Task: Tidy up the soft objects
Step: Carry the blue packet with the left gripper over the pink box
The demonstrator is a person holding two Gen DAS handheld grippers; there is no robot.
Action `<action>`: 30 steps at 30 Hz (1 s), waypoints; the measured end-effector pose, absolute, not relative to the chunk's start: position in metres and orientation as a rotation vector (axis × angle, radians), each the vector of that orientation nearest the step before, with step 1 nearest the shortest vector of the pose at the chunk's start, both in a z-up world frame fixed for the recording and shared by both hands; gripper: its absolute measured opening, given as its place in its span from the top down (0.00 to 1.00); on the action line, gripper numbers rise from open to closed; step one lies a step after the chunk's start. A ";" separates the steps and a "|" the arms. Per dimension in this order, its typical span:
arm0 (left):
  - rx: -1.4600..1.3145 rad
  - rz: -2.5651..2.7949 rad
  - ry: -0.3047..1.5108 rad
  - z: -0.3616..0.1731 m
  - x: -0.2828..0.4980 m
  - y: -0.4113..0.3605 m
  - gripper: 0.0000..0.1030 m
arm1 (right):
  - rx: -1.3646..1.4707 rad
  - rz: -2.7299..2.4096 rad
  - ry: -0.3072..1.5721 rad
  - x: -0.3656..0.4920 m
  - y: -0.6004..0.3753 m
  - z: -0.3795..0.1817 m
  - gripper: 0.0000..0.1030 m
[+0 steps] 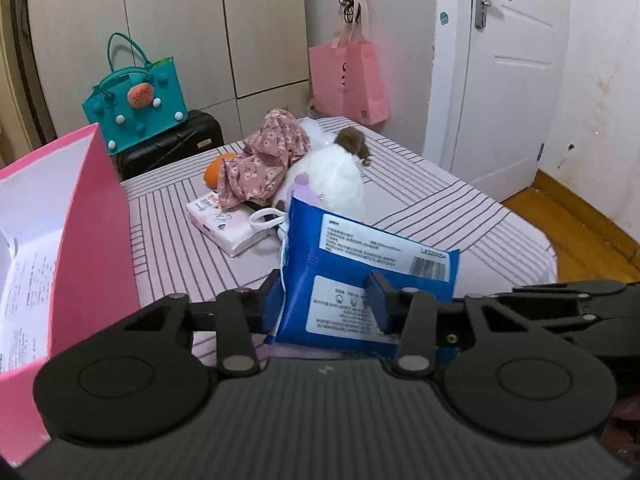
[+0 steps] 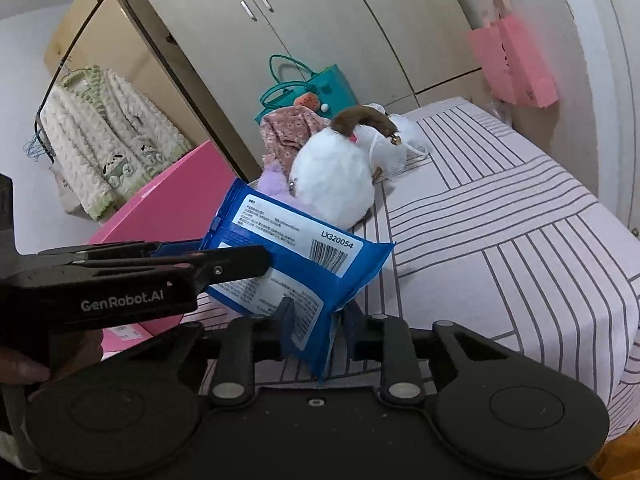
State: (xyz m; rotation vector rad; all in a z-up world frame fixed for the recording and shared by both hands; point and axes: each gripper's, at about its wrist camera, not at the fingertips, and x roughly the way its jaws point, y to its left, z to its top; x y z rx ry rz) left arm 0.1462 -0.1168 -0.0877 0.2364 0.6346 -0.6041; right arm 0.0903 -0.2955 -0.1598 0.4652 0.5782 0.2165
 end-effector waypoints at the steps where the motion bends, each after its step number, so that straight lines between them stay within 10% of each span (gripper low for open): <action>1: 0.240 -0.607 0.630 -0.087 0.144 -0.117 0.58 | 0.463 0.210 0.576 0.089 -0.295 -0.159 0.73; 30: 0.043 -0.548 0.857 -0.061 0.104 -0.034 0.61 | 0.261 0.438 0.837 0.079 -0.249 -0.106 0.75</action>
